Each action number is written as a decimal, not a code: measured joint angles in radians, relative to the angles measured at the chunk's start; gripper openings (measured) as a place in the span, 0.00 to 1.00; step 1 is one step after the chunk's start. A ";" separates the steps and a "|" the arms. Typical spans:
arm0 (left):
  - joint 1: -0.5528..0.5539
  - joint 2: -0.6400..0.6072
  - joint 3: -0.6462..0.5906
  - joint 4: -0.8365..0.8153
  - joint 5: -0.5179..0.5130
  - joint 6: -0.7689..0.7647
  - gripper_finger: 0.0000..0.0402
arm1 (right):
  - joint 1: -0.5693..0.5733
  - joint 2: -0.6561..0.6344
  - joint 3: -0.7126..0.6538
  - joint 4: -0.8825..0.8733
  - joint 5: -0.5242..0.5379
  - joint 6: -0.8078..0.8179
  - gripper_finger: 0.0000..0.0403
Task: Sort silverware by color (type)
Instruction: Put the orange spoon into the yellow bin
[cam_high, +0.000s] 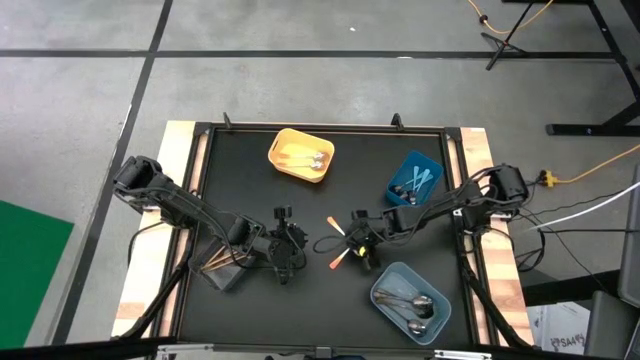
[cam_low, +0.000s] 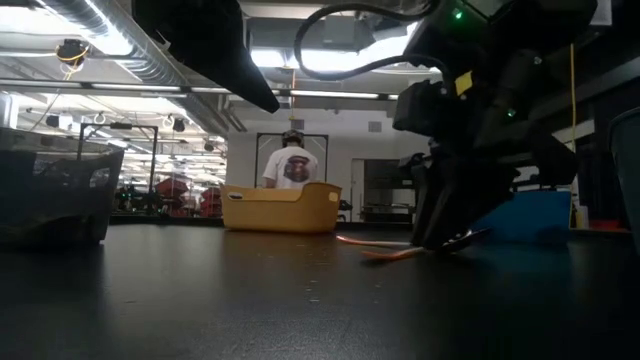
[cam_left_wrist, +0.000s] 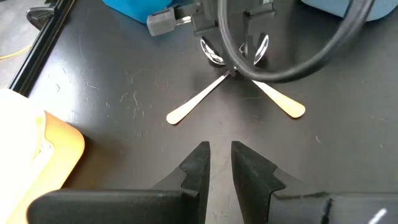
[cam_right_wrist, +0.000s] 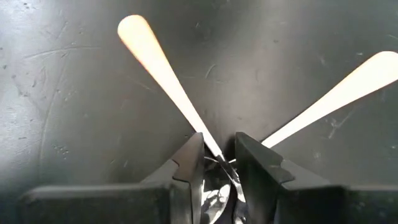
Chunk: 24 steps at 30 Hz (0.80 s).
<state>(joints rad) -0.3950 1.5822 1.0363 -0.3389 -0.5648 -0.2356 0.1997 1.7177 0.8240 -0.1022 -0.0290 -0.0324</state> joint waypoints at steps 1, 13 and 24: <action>0.000 0.000 0.000 0.000 0.000 0.000 0.15 | 0.000 0.003 0.000 0.001 -0.007 0.000 0.22; 0.000 0.000 0.000 0.000 -0.001 0.000 0.15 | 0.002 0.013 0.001 -0.001 -0.007 0.000 0.22; 0.000 0.000 0.000 0.000 -0.002 0.000 0.15 | 0.003 0.013 0.002 -0.022 0.014 0.000 0.08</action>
<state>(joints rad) -0.3950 1.5822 1.0363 -0.3388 -0.5663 -0.2356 0.2024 1.7306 0.8265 -0.1238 -0.0151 -0.0322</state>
